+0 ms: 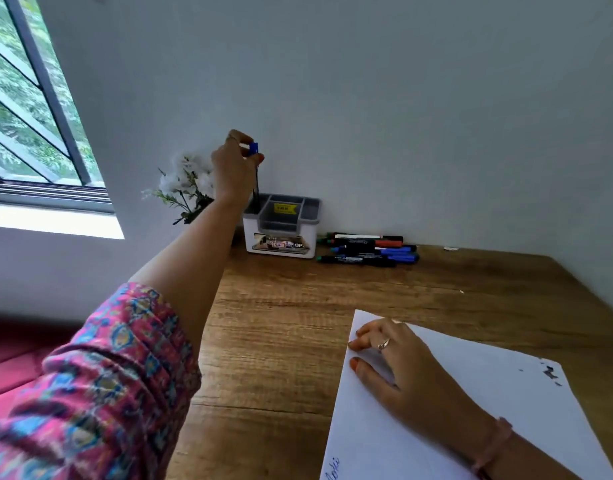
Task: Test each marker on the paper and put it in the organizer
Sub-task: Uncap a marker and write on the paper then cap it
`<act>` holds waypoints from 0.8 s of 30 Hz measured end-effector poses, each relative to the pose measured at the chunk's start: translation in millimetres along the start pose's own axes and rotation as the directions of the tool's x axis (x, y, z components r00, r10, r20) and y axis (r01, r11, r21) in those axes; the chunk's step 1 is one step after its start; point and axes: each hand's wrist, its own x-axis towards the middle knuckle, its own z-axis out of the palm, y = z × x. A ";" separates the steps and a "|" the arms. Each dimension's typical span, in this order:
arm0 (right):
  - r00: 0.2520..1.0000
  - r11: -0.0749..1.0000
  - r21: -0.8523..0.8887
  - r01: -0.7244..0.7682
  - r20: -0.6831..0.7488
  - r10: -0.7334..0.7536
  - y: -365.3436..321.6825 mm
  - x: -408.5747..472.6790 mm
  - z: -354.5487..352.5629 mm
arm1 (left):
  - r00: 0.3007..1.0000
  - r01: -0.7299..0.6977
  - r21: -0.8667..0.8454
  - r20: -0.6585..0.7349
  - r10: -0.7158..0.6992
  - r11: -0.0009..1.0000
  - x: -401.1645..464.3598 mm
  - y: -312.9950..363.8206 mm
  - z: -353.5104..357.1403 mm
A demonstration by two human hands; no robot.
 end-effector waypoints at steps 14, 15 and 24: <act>0.997 0.999 -0.046 -0.007 0.082 0.011 -1.6 1.5 -2.3 | 0.991 0.066 0.318 0.093 -0.101 0.946 16.3 -24.2 24.9; 0.997 0.999 -0.042 -0.008 0.080 0.011 -1.5 1.5 -2.1 | 0.990 0.058 0.335 0.101 -0.097 0.940 15.9 -23.5 24.8; 0.997 0.999 -0.039 -0.002 0.078 0.005 -4.2 1.6 -4.7 | 0.986 0.018 0.446 0.139 -0.089 0.895 13.3 -13.4 13.3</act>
